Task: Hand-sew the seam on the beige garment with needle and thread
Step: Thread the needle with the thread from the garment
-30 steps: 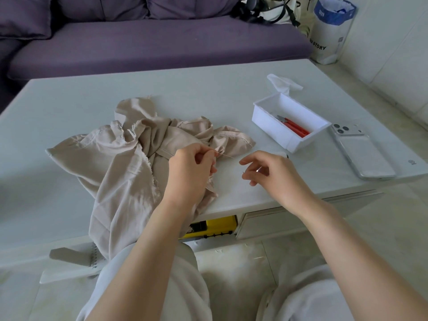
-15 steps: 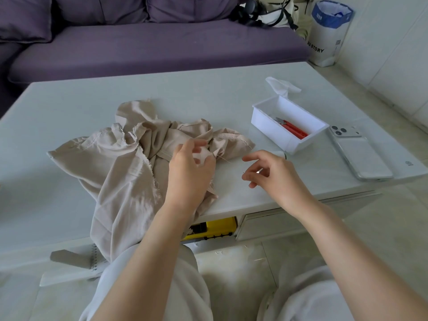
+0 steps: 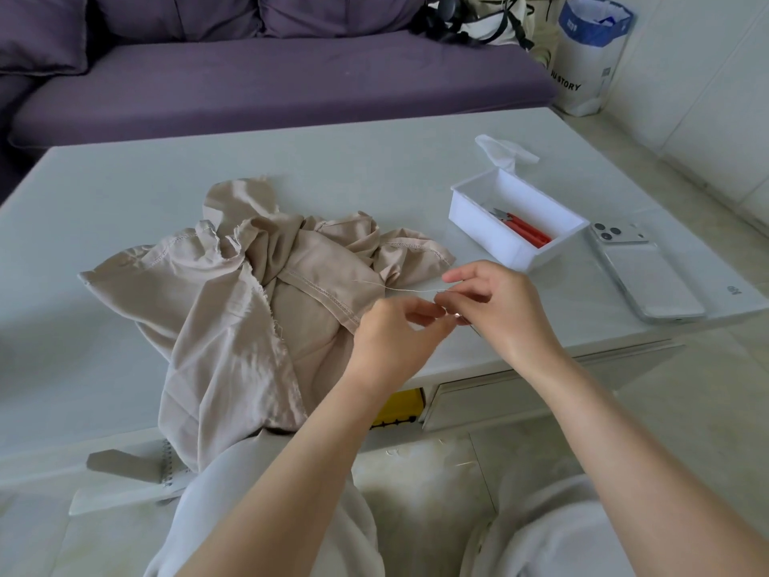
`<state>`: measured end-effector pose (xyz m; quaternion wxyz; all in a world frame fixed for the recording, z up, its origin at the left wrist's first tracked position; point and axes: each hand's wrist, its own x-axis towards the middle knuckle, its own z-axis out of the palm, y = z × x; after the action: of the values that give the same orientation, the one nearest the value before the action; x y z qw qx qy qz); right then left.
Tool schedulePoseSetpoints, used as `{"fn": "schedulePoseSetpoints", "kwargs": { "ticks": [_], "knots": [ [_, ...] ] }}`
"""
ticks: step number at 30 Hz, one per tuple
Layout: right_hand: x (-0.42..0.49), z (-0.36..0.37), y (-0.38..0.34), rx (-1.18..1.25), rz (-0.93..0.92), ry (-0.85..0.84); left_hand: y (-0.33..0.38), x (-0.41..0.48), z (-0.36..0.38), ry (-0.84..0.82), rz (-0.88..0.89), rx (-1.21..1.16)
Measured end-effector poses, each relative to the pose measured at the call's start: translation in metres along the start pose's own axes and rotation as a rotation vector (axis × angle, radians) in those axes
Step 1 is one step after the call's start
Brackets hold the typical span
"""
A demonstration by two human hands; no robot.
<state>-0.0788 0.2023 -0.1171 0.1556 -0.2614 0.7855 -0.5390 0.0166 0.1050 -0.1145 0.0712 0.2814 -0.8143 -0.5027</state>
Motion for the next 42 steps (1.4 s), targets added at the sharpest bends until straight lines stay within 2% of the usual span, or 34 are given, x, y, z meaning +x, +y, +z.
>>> {"fn": "schedulePoseSetpoints", "kwargs": {
  "ticks": [10,21,26,33,42],
  "knots": [
    [0.001,-0.002,-0.001,0.089,0.026,0.045,0.004,0.004,0.019,0.003,-0.116,-0.464],
    [0.0,-0.006,0.003,0.018,-0.057,0.022,0.004,0.002,0.012,-0.058,-0.23,-0.586],
    [0.0,-0.009,0.003,-0.018,-0.067,0.023,0.002,0.006,0.01,-0.022,-0.305,-0.711],
    [-0.001,-0.009,0.003,-0.05,-0.036,-0.045,0.01,0.011,0.006,0.096,-0.21,-0.868],
    [0.0,-0.013,0.011,-0.161,-0.002,-0.05,0.007,0.01,-0.001,0.183,-0.171,-0.863]
  ]
}}
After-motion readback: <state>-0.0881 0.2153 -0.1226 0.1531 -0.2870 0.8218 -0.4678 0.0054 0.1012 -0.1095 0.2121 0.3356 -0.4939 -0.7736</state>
